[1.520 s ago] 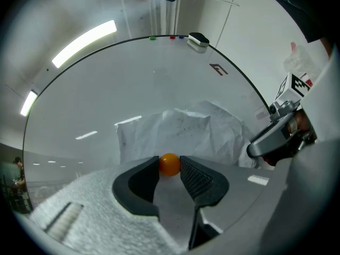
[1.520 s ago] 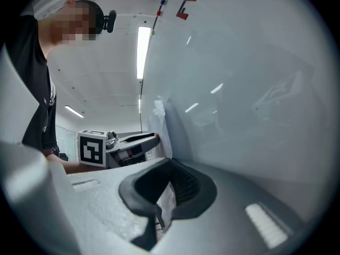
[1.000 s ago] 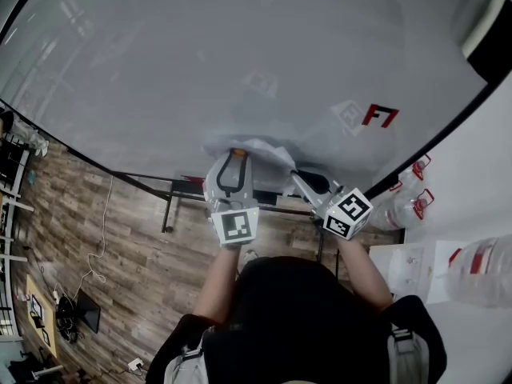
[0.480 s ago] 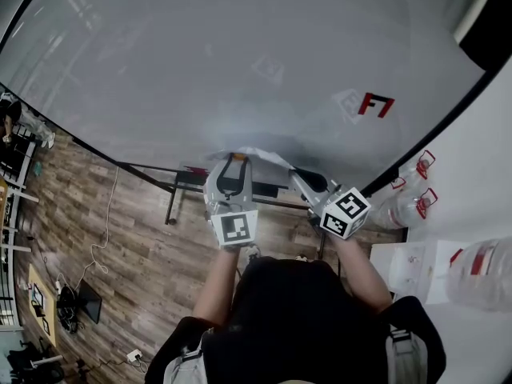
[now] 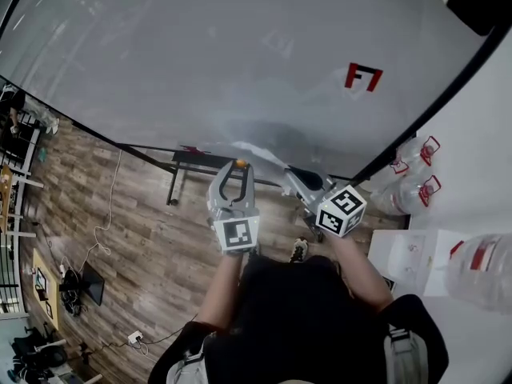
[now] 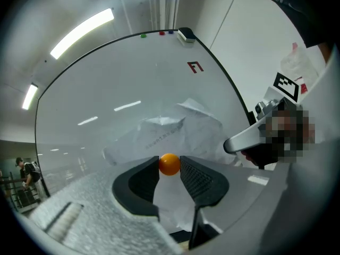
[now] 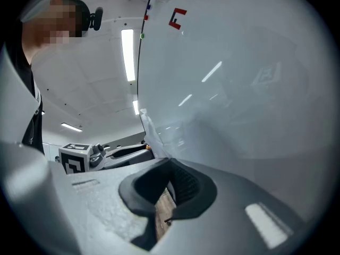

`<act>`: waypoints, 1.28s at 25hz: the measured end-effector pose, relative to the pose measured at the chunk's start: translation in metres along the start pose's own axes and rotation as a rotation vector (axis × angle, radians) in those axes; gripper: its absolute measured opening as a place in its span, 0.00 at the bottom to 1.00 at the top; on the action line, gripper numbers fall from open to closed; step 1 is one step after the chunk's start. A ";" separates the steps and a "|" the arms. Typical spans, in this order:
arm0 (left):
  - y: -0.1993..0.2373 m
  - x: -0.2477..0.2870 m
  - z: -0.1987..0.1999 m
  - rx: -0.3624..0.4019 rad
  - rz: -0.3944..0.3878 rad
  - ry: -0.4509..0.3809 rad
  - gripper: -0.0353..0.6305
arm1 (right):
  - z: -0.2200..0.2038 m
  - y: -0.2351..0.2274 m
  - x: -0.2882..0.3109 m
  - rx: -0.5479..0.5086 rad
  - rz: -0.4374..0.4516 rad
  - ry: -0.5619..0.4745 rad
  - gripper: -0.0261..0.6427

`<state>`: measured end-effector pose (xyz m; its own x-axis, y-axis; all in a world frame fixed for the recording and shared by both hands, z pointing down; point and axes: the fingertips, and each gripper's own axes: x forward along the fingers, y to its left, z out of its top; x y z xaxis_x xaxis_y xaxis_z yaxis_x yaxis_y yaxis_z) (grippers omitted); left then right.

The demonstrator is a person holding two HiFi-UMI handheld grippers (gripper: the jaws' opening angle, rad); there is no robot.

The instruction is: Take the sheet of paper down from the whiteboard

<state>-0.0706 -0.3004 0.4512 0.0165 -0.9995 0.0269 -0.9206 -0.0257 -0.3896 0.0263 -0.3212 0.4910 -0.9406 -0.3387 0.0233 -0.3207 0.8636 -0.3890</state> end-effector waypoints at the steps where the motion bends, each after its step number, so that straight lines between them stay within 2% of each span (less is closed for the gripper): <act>1: 0.001 -0.004 -0.001 -0.008 0.001 0.001 0.25 | -0.002 0.002 -0.002 -0.004 -0.004 0.003 0.04; 5: 0.014 -0.021 -0.004 -0.024 0.001 -0.015 0.25 | -0.002 0.017 -0.003 -0.014 -0.031 -0.007 0.04; 9: 0.033 -0.048 -0.012 -0.048 -0.025 -0.032 0.25 | -0.004 0.032 0.001 -0.030 -0.093 -0.021 0.04; 12: 0.058 -0.076 -0.025 -0.062 -0.032 -0.033 0.25 | -0.007 0.053 0.008 -0.050 -0.142 -0.038 0.04; 15: 0.089 -0.103 -0.041 -0.109 -0.033 -0.022 0.25 | -0.013 0.078 0.016 -0.063 -0.174 -0.057 0.04; 24: 0.138 -0.188 -0.064 -0.125 -0.047 -0.050 0.25 | -0.052 0.153 0.017 -0.075 -0.254 -0.095 0.04; 32: 0.155 -0.246 -0.085 -0.147 -0.053 -0.044 0.25 | -0.089 0.200 0.002 -0.055 -0.294 -0.107 0.04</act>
<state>-0.2504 -0.0570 0.4626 0.0807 -0.9967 0.0021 -0.9650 -0.0787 -0.2500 -0.0493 -0.1156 0.4949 -0.7909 -0.6113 0.0293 -0.5851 0.7412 -0.3291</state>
